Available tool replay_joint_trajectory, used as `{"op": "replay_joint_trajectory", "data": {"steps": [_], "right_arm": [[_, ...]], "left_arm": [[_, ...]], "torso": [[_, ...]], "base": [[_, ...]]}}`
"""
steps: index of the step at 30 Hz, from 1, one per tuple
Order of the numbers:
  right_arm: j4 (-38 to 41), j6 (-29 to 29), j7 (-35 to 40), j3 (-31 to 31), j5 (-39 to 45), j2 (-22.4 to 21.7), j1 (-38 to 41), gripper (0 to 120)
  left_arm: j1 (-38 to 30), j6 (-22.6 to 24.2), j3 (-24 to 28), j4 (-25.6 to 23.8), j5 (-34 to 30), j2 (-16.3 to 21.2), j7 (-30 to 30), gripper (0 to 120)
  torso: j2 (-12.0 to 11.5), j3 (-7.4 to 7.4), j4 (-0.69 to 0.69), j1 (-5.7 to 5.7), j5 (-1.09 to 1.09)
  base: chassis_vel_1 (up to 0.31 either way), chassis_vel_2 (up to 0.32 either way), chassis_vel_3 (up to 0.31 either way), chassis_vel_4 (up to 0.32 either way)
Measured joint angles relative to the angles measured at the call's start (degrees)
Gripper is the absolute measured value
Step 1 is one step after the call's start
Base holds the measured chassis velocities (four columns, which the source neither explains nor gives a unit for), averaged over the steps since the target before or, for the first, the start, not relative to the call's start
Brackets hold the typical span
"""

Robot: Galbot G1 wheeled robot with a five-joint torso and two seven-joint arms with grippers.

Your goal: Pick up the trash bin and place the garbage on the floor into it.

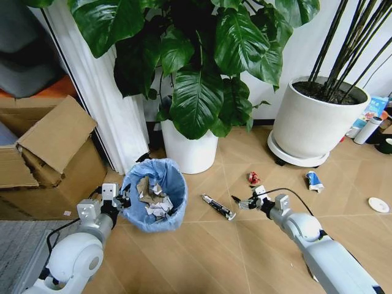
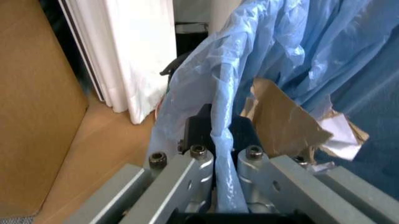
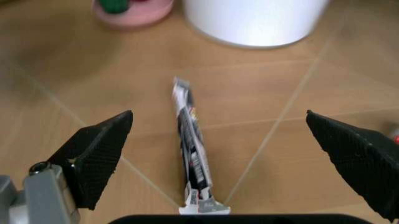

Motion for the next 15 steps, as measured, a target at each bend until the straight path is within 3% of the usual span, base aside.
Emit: {"op": "replay_joint_trajectory", "data": {"steps": [6,9,12,14,15], "right_arm": [[-13.8,3.3,-0.9,-5.2,-3.4,6.0,7.0,100],[-16.9,3.7,-0.6,-5.7,-3.9,8.1,8.6,100],[-22.4,5.7,-0.2,-5.9,-5.1,11.5,12.0,100],[-29.8,6.7,-0.1,-5.5,-6.7,14.4,15.3,100],[-31.9,6.7,0.1,-5.3,-7.0,15.2,16.3,100]], "left_arm": [[0.5,-0.4,-0.4,-0.4,0.0,-0.2,-0.2,0],[0.6,-0.4,-0.5,-0.4,0.0,-0.2,-0.2,0],[0.9,-0.5,-0.6,-0.4,0.0,-0.2,-0.3,0],[1.1,-0.7,-0.6,-0.3,0.1,-0.2,-0.3,0],[1.1,-0.7,-0.6,-0.3,0.1,-0.1,-0.3,0]], "torso": [[0.0,0.0,-0.01,0.0,-0.02],[0.0,0.0,-0.01,0.0,-0.1],[0.0,0.01,-0.01,0.0,-0.01],[0.0,0.01,0.01,0.0,-0.08],[0.0,0.01,0.01,0.0,-0.01]], "base": [[0.0,0.0,0.0,0.0],[0.0,0.0,0.0,0.0],[0.0,0.0,0.0,0.0],[0.0,0.0,0.0,0.0],[0.0,0.0,0.0,0.0]]}}
